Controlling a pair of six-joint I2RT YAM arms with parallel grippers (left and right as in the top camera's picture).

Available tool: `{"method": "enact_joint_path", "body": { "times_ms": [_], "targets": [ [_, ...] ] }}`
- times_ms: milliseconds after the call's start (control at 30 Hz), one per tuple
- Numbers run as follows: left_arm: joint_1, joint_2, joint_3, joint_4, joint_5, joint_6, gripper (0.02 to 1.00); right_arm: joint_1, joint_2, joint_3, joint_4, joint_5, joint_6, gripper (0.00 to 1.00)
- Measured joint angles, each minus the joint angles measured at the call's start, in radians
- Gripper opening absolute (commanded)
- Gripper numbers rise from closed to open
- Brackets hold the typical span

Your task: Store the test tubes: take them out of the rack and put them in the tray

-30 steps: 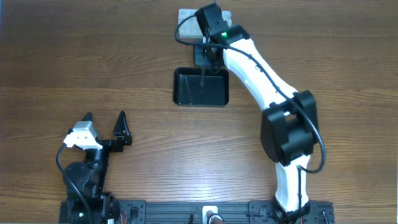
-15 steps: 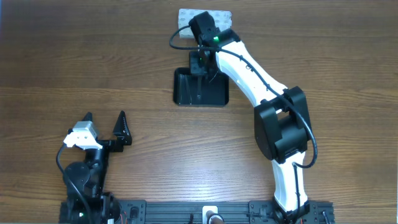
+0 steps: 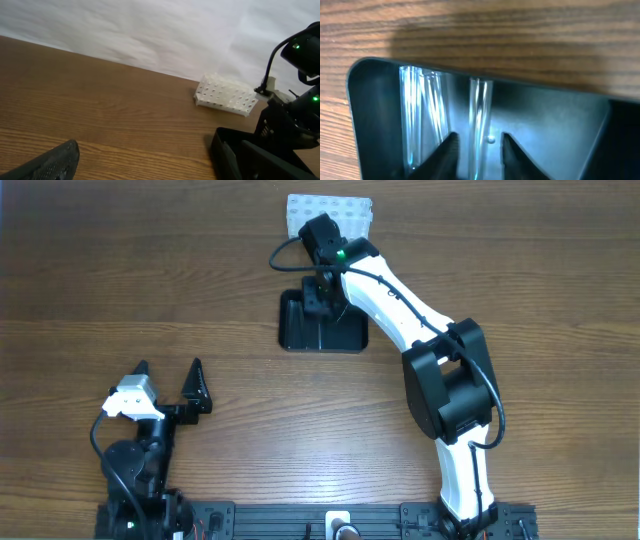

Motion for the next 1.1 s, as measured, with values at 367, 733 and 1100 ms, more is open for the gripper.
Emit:
{"method": "enact_joint_path", "body": {
  "times_ms": [367,733,1100],
  "targets": [
    [0.0,0.0,0.0,0.0,0.0,0.0,1.0,0.0,-0.029,-0.001,0.01,0.006,-0.08,0.577],
    [0.0,0.0,0.0,0.0,0.0,0.0,1.0,-0.068,-0.247,0.026,0.282,0.255,-0.147,0.698],
    [0.0,0.0,0.0,0.0,0.0,0.0,1.0,-0.149,-0.03,0.025,0.567,0.333,-0.225,0.781]
  ]
}}
